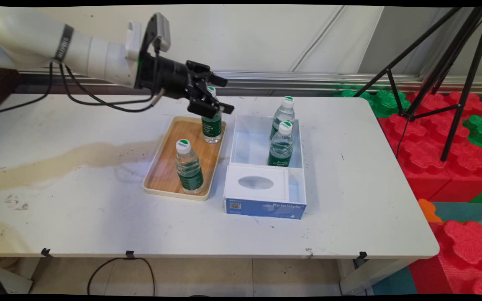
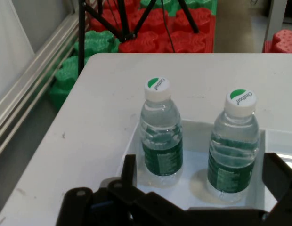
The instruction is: Pick up the green bottle from the white box
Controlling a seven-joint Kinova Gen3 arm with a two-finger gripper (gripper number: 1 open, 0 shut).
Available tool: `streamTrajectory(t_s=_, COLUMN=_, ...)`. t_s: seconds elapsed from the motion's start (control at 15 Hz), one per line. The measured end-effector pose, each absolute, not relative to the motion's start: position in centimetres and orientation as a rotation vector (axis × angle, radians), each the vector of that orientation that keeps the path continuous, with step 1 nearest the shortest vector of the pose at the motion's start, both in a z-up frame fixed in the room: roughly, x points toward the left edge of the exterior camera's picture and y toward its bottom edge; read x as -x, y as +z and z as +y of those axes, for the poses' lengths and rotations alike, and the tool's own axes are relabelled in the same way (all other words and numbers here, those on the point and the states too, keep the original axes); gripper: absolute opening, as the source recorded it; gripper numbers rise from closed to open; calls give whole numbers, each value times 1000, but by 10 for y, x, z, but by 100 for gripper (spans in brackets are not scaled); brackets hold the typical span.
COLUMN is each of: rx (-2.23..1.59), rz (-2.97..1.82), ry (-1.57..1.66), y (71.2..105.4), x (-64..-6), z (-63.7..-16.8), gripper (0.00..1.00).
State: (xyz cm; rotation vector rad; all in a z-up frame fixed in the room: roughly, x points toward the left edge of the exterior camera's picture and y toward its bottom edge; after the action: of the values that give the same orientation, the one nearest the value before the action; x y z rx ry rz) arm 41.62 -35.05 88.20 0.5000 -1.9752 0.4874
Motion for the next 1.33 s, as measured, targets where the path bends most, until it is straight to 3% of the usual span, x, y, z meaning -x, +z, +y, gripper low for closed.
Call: streamTrajectory(t_s=1.33, rx=-564, rz=-1902, ry=420, y=822, x=-342, z=-369, gripper=100)
